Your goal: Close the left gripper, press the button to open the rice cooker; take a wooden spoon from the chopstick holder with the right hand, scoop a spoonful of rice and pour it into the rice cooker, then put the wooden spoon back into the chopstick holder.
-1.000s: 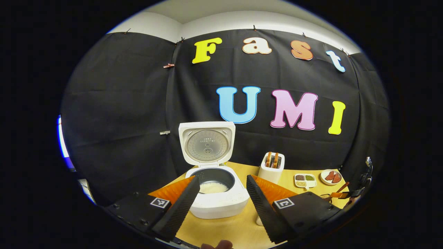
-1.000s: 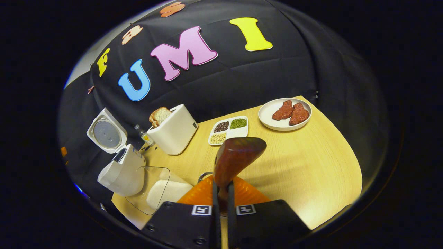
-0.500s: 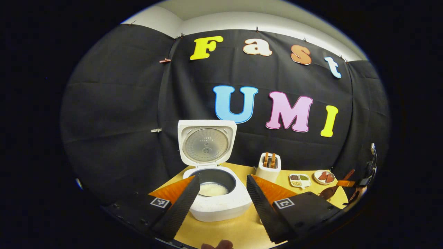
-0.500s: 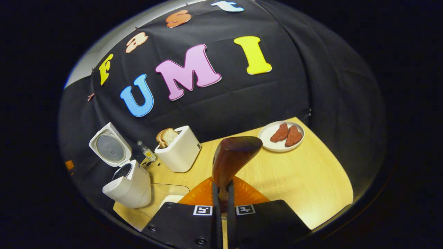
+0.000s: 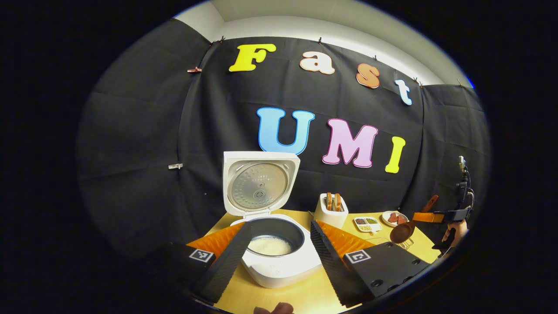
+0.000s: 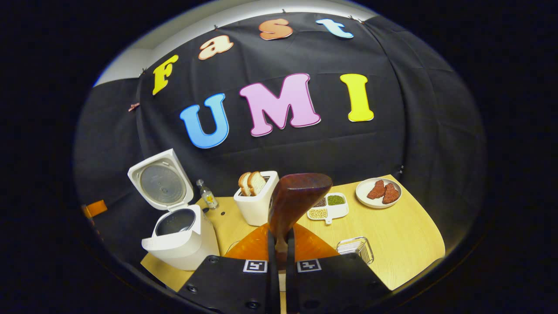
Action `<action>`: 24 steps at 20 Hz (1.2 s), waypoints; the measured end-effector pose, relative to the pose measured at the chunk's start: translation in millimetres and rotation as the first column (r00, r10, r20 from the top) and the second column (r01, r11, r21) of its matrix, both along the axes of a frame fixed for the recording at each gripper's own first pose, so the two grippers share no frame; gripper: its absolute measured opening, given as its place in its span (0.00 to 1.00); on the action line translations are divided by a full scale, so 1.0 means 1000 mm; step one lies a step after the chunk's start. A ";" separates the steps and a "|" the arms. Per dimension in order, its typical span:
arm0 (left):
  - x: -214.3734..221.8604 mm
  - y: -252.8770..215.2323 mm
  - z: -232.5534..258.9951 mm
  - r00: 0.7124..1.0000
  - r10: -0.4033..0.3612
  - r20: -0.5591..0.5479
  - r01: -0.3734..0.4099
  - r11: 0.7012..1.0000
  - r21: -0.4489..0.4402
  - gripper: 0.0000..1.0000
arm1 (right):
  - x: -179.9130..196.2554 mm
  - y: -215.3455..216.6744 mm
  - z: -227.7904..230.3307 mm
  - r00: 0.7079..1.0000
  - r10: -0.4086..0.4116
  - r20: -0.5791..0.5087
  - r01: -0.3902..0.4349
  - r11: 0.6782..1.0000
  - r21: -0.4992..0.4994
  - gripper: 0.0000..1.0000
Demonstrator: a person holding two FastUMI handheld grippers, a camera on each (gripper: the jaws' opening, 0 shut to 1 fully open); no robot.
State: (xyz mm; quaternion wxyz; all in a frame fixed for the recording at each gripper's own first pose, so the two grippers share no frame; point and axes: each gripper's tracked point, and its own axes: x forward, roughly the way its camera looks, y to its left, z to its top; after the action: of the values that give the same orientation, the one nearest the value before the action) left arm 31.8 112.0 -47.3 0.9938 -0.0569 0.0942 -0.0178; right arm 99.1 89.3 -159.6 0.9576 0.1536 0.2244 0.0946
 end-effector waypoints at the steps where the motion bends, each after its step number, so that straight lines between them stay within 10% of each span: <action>1: 0.001 0.005 0.001 1.000 -0.006 0.003 0.006 1.000 0.006 0.94 | 0.000 0.013 -0.006 1.000 0.012 -0.013 -0.012 1.000 -0.020 0.10; 7: 0.002 0.017 -0.004 1.000 0.017 0.002 -0.017 1.000 -0.024 0.94 | 0.011 0.050 -0.072 0.990 0.083 -0.112 -0.105 0.973 -0.207 0.10; 17: -0.004 0.029 -0.011 0.999 0.050 -0.023 -0.050 0.999 -0.022 0.94 | 0.017 0.069 -0.154 0.968 0.137 -0.210 -0.233 0.801 -0.551 0.10; 24: -0.011 0.033 -0.016 0.998 0.060 -0.029 -0.061 0.997 -0.041 0.94 | 0.004 0.099 -0.155 0.956 0.039 -0.292 -0.117 0.959 -0.257 0.10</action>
State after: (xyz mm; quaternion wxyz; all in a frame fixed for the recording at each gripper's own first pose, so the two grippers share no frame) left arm 21.1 145.3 -63.2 0.9910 -0.0808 0.1059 0.0111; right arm 102.8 187.8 -314.2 0.9230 0.0239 0.3761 0.0781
